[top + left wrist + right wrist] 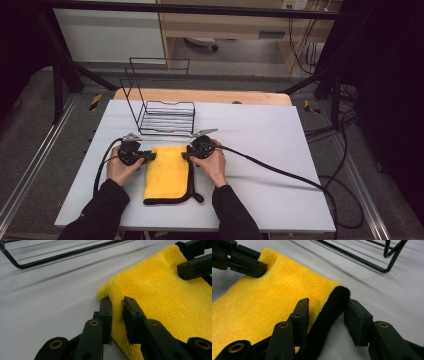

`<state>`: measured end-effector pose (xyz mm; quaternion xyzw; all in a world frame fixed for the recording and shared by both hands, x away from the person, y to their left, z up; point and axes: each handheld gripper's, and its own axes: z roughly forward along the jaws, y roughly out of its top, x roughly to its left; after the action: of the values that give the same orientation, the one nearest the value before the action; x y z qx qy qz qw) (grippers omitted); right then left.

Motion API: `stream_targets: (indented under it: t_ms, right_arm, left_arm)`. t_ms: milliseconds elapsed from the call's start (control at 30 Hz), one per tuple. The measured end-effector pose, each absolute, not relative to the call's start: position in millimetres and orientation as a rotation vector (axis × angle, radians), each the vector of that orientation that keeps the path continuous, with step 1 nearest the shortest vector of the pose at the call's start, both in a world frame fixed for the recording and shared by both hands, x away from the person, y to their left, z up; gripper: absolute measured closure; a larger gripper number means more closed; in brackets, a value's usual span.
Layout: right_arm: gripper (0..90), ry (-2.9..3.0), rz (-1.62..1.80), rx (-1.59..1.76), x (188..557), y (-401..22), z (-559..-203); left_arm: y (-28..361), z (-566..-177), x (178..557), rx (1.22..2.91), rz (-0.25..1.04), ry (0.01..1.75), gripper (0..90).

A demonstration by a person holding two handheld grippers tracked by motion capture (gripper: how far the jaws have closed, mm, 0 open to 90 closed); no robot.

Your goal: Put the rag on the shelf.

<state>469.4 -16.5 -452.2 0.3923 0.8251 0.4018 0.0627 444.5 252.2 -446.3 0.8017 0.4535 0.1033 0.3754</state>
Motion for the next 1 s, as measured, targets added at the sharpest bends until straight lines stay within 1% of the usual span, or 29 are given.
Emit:
stream_targets:
  t_ms: [333, 433, 533, 667, 1000]
  right_arm:
    - [68.9, 2.507, 1.211, 1.239, 467.4, -13.2, -451.5]
    - [74.3, 2.513, 1.228, 1.26, 466.9, -12.6, -452.4]
    - [77.9, 2.511, 1.238, 1.295, 467.3, -12.5, -452.4]
    - [79.5, 2.506, 1.241, 1.334, 468.2, -12.5, -451.8]
    - [80.6, 2.489, 1.254, 1.357, 467.1, -13.7, -447.8]
  left_arm:
    - [251.4, -447.3, 443.9, 2.07, 0.278, 1.138, 76.6]
    - [250.6, -447.0, 443.6, 2.069, 0.28, 1.149, 76.8]
    - [251.0, -446.9, 444.2, 2.057, 0.267, 1.16, 79.2]
    - [253.0, -446.9, 445.0, 2.039, 0.245, 1.17, 81.9]
    - [256.6, -439.2, 440.8, 2.024, 0.269, 1.134, 83.7]
